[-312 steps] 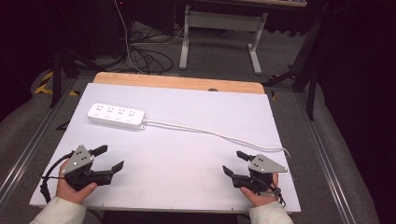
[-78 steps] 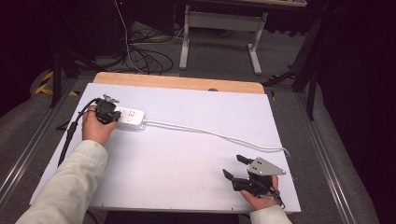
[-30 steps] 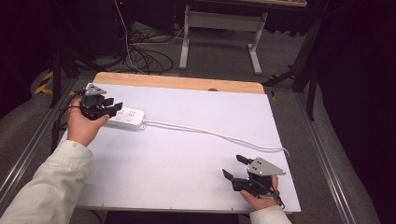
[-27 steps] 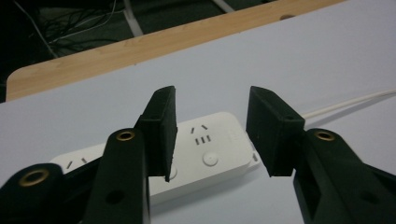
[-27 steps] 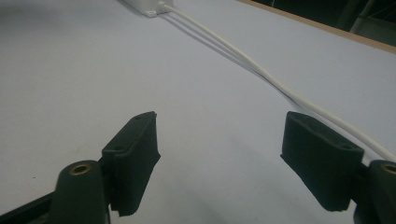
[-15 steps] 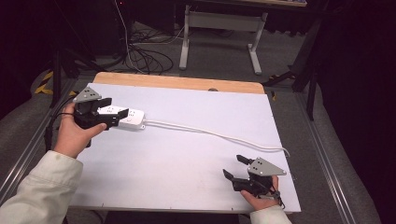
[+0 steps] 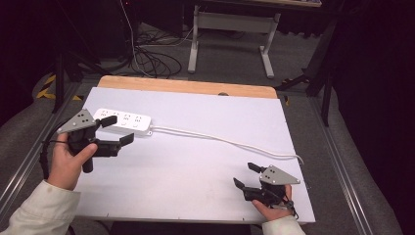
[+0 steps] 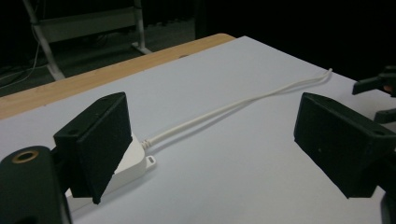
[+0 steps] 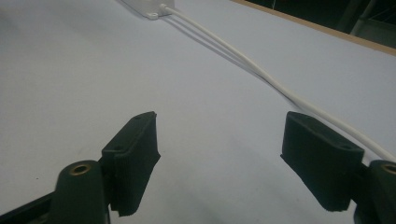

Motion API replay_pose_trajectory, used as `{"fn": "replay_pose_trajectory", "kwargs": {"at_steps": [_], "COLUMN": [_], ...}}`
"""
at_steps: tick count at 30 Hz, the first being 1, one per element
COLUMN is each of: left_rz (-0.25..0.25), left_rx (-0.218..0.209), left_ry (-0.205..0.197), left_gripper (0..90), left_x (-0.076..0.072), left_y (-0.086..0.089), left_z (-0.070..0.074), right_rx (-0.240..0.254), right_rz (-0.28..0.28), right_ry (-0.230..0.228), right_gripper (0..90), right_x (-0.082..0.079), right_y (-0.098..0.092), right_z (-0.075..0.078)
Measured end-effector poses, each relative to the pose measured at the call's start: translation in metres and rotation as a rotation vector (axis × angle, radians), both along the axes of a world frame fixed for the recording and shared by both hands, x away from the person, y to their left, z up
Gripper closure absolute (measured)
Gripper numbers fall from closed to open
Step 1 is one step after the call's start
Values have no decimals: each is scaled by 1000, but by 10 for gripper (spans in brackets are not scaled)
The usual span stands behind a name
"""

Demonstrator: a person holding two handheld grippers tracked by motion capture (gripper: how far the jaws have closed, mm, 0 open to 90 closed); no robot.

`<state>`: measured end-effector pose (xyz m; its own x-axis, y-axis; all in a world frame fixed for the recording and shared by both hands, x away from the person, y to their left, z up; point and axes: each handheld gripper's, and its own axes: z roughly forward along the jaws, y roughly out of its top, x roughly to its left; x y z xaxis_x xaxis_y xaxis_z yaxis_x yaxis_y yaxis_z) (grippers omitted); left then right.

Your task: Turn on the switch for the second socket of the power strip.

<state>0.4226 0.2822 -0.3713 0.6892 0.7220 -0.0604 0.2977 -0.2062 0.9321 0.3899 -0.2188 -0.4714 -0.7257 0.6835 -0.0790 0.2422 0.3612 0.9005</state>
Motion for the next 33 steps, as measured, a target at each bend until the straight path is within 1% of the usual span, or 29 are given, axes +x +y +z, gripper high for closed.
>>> {"fn": "replay_pose_trajectory", "kwargs": {"at_steps": [1, 3, 4, 5, 7, 9, 12, 13, 14, 15, 16, 17, 19, 20, 21, 22, 24, 25, 26, 27, 29, 33], "left_rz": [-8, -26, -40, -52, -62, -71, -77, -88, -108, -139, -157, -166, -174, -174, -175, -174, -169, -168, -166, -161, -154, -148], "left_rx": [8, 37, 45, 49, 44, 41, 62, 56, 38, 14, -10, -24, -37, -39, -31, -35, -37, -42, -50, -71, -72, -33], "left_ry": [-7, -19, -18, -13, -12, -19, -38, -34, -26, -13, 2, 2, 17, 16, 21, 22, 12, 14, 27, 33, 32, 21], "left_gripper": [118, 119, 119, 119, 119, 118, 110, 109, 109, 109, 109, 109, 109, 109, 109, 109, 110, 110, 114, 123, 127, 132], "left_x": [-3, -10, -13, -16, -22, -27, -32, -33, -34, -33, -34, -34, -36, -36, -37, -38, -39, -39, -39, -39, -39, -41], "left_y": [1, 1, 0, -1, -3, -4, -5, -5, -4, -3, -3, -3, -2, -3, -3, -4, -5, -5, -6, -7, -8, -9], "left_z": [-1, -5, -8, -10, -16, -21, -29, -33, -37, -41, -45, -49, -57, -61, -64, -68, -73, -76, -78, -81, -85, -91], "right_rx": [2, 3, 3, 5, 3, 2, 3, 5, 8, 9, 9, 3, 3, 2, 8, 8, 5, 9, 10, 10, 11, 12], "right_rz": [0, 0, 0, 1, 2, 2, 6, 7, 10, 14, 14, 17, 24, 26, 31, 33, 36, 37, 39, 41, 41, 45], "right_ry": [1, 1, 1, 2, 1, 2, 2, 3, 4, 5, 5, 7, 10, 10, 10, 11, 13, 13, 13, 11, 10, 11], "right_gripper": [273, 274, 273, 273, 272, 272, 271, 271, 272, 265, 265, 257, 249, 246, 245, 242, 237, 237, 236, 235, 231, 221], "right_x": [0, 0, 0, 0, 0, -1, -1, -1, -1, -1, -1, -1, -1, -1, -1, -1, -1, -1, -1, -1, -2, -2], "right_y": [0, 0, 0, 0, 0, 0, 0, 0, 0, 0, 0, 0, 0, 0, 0, 0, 0, 0, 0, 0, -1, -1], "right_z": [0, 0, 0, 0, 0, 1, 1, 1, 1, 1, 1, 1, 1, 1, 1, 1, 1, 1, 1, 1, 1, 1]}}
